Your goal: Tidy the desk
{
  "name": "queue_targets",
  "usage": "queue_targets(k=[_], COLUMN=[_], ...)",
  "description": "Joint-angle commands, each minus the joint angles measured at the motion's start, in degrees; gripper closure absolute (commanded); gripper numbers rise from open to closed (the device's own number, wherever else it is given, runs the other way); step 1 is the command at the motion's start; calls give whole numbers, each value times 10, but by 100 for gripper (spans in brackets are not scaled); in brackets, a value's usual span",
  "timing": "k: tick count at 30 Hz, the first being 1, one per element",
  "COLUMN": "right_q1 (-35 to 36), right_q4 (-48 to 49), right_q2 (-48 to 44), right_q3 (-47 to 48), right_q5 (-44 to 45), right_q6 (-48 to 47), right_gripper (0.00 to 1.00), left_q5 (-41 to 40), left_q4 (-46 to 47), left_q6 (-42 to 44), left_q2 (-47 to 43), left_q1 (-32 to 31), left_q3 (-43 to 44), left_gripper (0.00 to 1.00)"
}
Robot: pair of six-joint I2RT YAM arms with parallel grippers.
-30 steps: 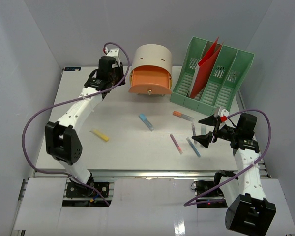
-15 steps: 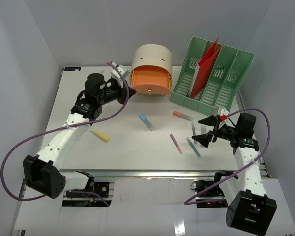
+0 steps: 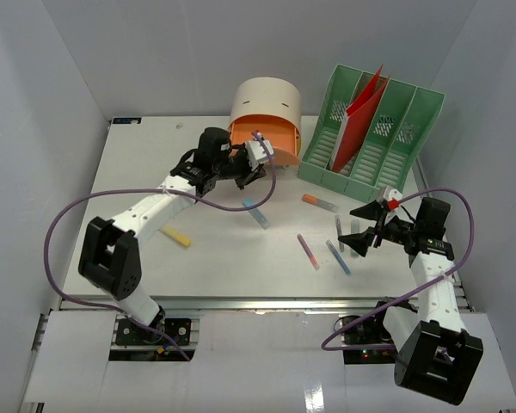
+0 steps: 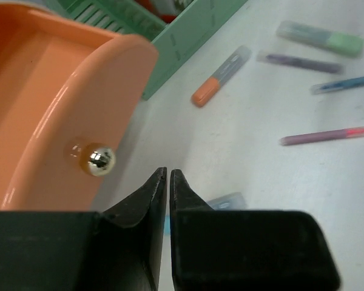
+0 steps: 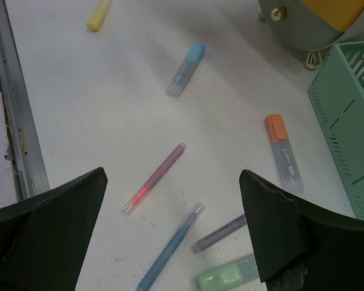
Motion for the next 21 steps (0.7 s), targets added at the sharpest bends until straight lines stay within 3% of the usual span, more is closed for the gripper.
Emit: queue_targets(k=[1,6,14,21], right_q1=[-17,-22,-22,-22], right_q4=[5,3,-4,-8], right_q2=[-6,-5,-19,-27], right_q3=[-3,0,4,9], right_q5=[-13,-22,-40,-43], right_q6=[-16,-16,-15,-11], right_gripper=[4,4,4,4], left_q5=[-93,-189,-252,-273], left_q4=[21,55,74,76], left_q6=[68,46,-29,-86], left_q2=[61,100,147,181], left_q1=[6,6,7,6], left_q3=[67,119,192,226], left_gripper=[75,51,21,14])
